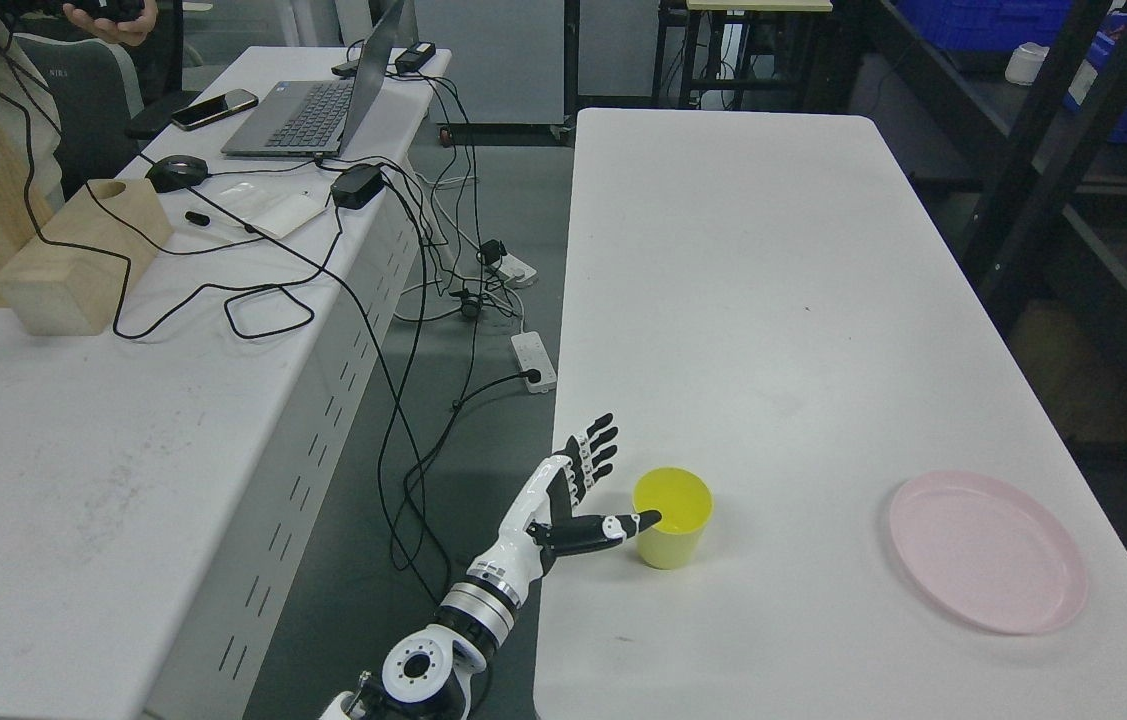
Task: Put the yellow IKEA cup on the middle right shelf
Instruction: 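Reach the open left hand around the yellow cup's side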
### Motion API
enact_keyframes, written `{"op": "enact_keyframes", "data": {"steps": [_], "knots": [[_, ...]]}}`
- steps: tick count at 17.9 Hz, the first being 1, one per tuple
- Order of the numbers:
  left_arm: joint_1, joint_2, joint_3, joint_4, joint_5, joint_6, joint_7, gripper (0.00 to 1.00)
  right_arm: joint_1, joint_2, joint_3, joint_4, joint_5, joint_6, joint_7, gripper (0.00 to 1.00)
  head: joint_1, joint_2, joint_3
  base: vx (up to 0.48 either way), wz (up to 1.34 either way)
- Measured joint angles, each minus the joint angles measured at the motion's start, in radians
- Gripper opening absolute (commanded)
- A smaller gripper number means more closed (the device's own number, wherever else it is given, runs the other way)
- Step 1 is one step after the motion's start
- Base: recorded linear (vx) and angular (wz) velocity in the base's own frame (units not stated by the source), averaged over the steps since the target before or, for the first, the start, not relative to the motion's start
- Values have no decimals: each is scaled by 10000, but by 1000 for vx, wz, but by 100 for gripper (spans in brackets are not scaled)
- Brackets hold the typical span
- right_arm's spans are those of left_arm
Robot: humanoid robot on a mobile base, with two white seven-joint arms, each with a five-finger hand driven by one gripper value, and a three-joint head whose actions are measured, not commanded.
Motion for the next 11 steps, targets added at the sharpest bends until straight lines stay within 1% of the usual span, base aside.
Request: {"op": "enact_keyframes", "data": {"steps": [5,11], "knots": [[-293,-17,99,159,90,70,2,98,0,0,0,0,0,0,-33,99,0,0,0,0,0],[-560,-28,-294,299,117,90,-3,98,0,0,0,0,0,0,-61,99,0,0,0,0,0]]}}
